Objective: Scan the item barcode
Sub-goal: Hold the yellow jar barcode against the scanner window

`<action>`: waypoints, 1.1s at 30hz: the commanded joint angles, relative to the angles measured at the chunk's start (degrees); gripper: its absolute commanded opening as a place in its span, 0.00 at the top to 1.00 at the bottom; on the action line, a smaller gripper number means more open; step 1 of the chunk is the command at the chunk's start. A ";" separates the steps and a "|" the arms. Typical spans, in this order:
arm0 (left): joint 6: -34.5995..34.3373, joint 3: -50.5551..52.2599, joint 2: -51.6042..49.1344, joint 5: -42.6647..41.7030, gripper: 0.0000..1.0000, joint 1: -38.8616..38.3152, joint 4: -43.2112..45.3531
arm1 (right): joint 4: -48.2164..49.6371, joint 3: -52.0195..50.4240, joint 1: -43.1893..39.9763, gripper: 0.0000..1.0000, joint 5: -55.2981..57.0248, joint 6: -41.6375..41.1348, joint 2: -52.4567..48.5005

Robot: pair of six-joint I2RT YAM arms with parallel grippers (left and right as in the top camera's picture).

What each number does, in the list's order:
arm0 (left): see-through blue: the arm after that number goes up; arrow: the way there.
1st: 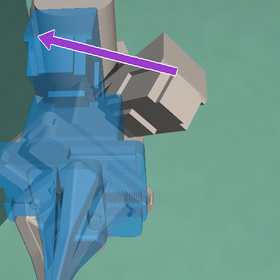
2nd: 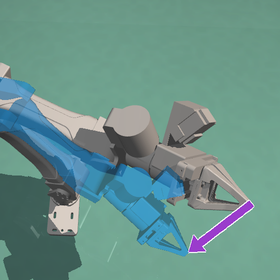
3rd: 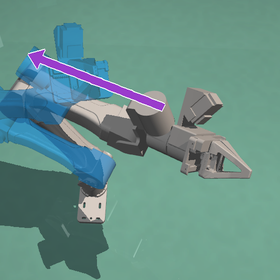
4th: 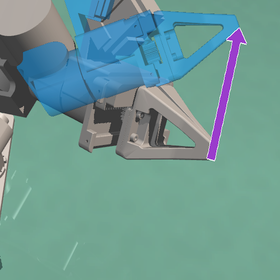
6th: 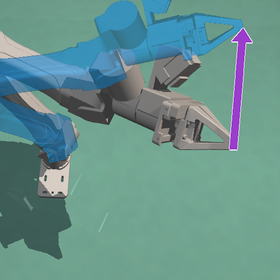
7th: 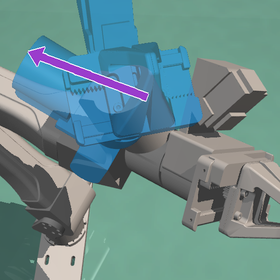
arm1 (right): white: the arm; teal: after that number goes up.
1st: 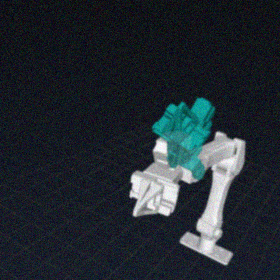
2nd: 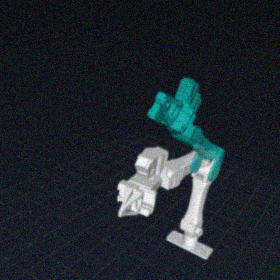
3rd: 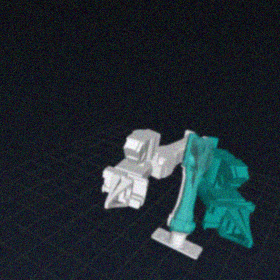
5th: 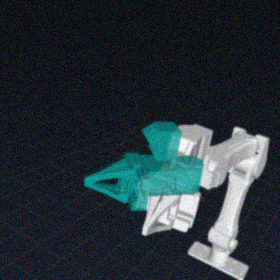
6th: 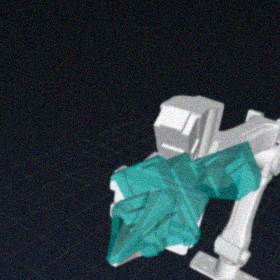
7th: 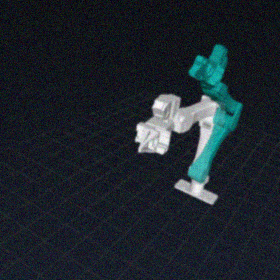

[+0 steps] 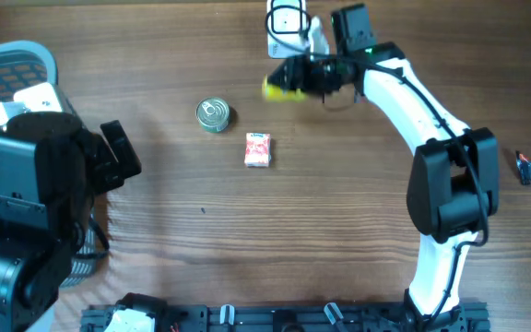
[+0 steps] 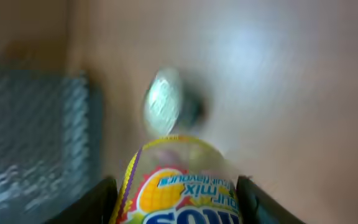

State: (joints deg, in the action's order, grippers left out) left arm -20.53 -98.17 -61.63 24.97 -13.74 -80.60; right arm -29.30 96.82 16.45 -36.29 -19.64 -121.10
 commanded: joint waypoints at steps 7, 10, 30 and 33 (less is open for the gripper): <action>-0.94 0.09 0.02 7.98 0.00 0.42 -1.57 | 33.24 1.05 1.97 0.67 33.75 10.97 -2.64; -0.94 0.09 0.02 8.13 0.00 0.42 -1.57 | 42.60 1.05 1.99 0.67 34.64 14.16 -7.80; -0.94 0.09 0.02 11.80 0.00 0.42 -6.49 | 63.67 1.01 5.29 0.70 36.54 19.67 -20.17; -0.94 0.09 0.02 11.78 0.00 0.42 -6.73 | 62.42 1.01 5.25 0.71 36.81 19.65 -20.17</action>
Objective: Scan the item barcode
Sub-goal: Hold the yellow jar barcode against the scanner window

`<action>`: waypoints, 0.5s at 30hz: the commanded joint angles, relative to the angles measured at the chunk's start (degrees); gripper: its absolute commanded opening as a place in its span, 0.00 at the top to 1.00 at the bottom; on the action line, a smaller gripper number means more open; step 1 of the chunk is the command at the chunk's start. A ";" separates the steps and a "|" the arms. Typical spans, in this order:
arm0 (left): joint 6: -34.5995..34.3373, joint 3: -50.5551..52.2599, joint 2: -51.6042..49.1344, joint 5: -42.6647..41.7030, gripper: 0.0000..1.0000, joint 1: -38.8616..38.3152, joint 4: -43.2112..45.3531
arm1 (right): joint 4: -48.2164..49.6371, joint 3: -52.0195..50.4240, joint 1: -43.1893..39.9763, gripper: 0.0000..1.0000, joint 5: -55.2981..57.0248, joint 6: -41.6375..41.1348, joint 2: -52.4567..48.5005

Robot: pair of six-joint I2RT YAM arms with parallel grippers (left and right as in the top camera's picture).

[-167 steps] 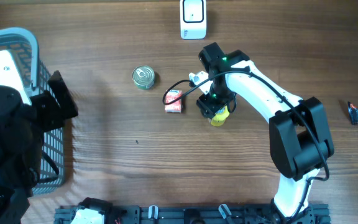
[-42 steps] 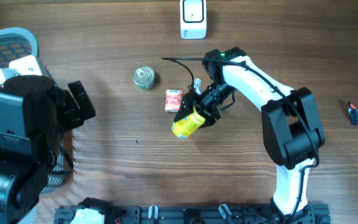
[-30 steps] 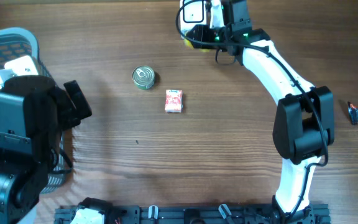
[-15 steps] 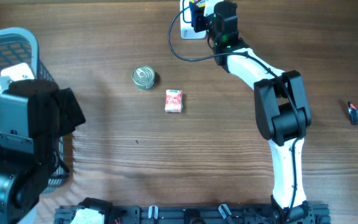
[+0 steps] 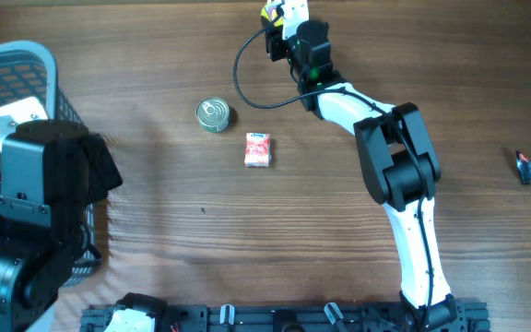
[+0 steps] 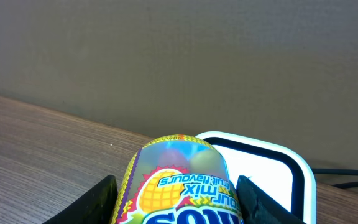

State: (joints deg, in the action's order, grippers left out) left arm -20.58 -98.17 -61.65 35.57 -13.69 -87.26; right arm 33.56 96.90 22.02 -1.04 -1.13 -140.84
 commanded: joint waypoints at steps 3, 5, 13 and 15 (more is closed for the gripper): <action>-0.90 0.09 0.04 1.20 0.00 0.37 -0.72 | -0.37 0.92 -0.33 0.71 1.57 2.36 -0.44; -0.90 0.09 0.04 1.20 0.00 0.37 -0.94 | -0.39 0.92 -0.33 0.71 2.64 4.09 -0.44; -0.90 0.09 0.04 1.22 0.00 0.37 -0.94 | -0.61 0.92 -0.20 0.70 4.26 8.68 0.98; -0.90 0.09 0.04 1.20 0.00 0.37 -0.94 | -1.73 0.92 -0.15 0.71 4.04 8.68 2.69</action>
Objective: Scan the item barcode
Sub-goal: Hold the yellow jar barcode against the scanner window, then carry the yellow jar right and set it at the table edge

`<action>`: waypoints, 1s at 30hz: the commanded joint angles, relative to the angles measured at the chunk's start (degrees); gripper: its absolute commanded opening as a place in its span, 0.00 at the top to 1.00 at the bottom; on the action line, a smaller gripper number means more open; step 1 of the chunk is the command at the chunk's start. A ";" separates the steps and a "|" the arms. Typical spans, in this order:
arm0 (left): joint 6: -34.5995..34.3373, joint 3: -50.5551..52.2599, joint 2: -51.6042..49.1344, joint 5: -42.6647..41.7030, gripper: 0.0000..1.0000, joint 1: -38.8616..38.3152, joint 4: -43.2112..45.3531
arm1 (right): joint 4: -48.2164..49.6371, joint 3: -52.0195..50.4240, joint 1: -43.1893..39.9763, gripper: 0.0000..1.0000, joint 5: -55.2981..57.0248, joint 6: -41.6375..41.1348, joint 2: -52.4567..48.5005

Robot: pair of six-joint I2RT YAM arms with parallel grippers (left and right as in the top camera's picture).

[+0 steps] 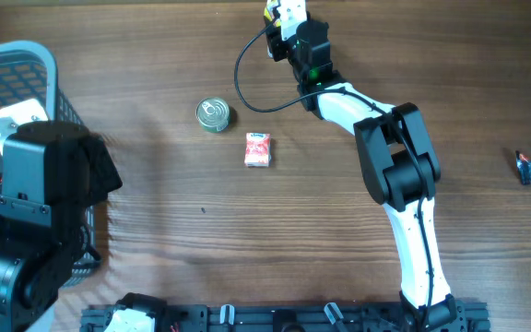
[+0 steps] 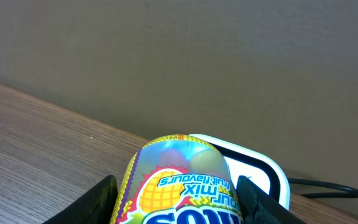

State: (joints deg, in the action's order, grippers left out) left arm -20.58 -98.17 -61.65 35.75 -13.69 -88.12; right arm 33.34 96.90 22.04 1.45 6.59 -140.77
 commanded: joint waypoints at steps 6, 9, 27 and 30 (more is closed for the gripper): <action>-0.92 0.09 0.04 1.01 0.00 0.37 -0.94 | -8.11 0.92 0.61 0.72 1.66 0.79 11.80; -0.94 0.09 0.04 1.01 0.00 0.37 -1.70 | -18.14 0.92 0.24 0.72 1.81 0.83 21.24; -0.90 0.11 -12.22 -25.83 0.00 0.31 4.46 | -79.34 -1.95 -40.65 0.60 3.08 -12.98 35.82; -0.87 1.05 -16.48 -30.47 0.00 0.31 7.93 | -78.20 -3.69 -45.09 0.59 3.10 -12.70 30.93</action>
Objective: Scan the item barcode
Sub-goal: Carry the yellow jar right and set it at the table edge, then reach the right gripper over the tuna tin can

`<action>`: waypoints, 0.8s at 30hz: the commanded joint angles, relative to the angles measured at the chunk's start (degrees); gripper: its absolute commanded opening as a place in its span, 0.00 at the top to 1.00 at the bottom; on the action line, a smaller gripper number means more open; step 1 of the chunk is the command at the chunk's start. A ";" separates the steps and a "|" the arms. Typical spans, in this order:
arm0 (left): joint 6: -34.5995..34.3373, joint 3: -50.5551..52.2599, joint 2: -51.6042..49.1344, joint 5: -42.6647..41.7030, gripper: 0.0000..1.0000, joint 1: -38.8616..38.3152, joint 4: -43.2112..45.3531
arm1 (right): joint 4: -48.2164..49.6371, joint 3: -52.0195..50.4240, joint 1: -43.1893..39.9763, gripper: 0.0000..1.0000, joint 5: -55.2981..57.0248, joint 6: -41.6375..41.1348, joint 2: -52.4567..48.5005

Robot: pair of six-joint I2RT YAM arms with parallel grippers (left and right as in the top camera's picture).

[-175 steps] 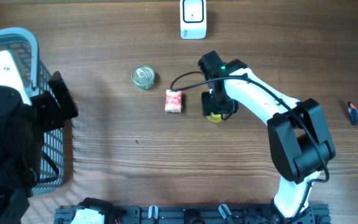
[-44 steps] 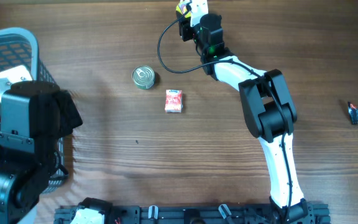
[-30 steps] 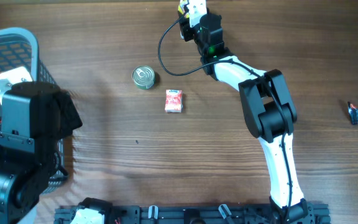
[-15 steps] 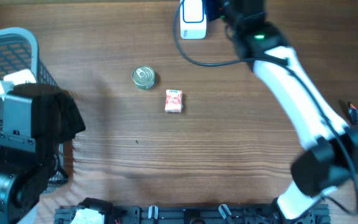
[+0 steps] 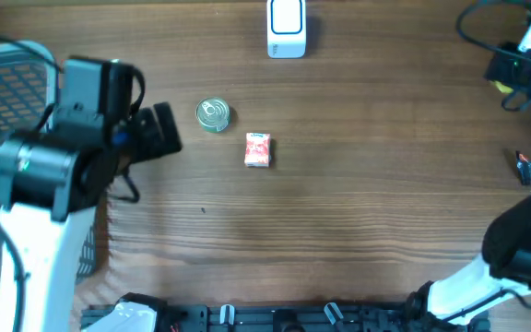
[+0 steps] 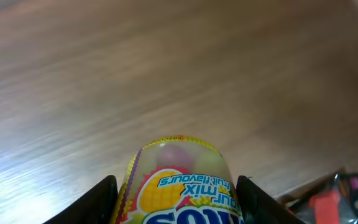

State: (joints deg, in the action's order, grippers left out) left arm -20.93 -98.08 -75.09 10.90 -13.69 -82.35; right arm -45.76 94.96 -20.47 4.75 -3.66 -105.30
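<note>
My right gripper point(image 6: 178, 190) is shut on a yellow candy pack point(image 6: 179, 180) printed "sour mix fruit flavours", which fills the space between both fingers point(image 6: 101, 199). Overhead, the right gripper point(image 5: 507, 76) hangs over the table's far right, with a bit of the yellow pack point(image 5: 501, 87) showing. The white scanner point(image 5: 286, 28) stands at the back middle, well left of it. My left gripper point(image 5: 159, 136) sits just left of a tin can point(image 5: 214, 114); its jaws cannot be made out.
A small red packet point(image 5: 258, 149) lies right of the can. A black-and-red wrapper point(image 5: 526, 167) lies at the right edge, also in the wrist view as the wrapper point(image 6: 328, 199). A blue-grey basket point(image 5: 7, 83) fills the left side.
My right gripper, which held the candy pack at the scanner, is now at the table's far right with the pack still in it. The left arm has come out from over the basket toward the can.
First my right gripper held the candy pack just below the scanner, facing the can. At the two later moments it held the pack up against the scanner. Now the pack is held over the far right, and the left arm is near the can.
</note>
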 commanded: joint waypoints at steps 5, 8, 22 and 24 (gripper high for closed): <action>1.42 9.25 -6.16 -12.92 0.00 -2.58 12.39 | 2.43 -2.05 -9.20 0.54 -0.20 -2.45 -15.17; 1.40 12.39 -6.29 -12.81 0.00 -6.08 16.04 | 2.10 -2.08 -13.07 0.54 -0.24 -2.93 -19.37; 12.98 12.63 -6.80 -13.40 0.00 -2.25 23.04 | -0.83 -0.66 -8.81 0.00 -11.82 -4.46 3.45; 13.03 12.63 -6.03 -13.20 0.00 -1.03 23.06 | -2.21 -0.66 -2.38 0.00 -8.83 -3.78 5.92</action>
State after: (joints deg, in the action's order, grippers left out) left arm -9.39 -85.71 -81.60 -1.85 -16.62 -59.53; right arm -46.54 93.49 -30.35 -8.36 -8.93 -102.67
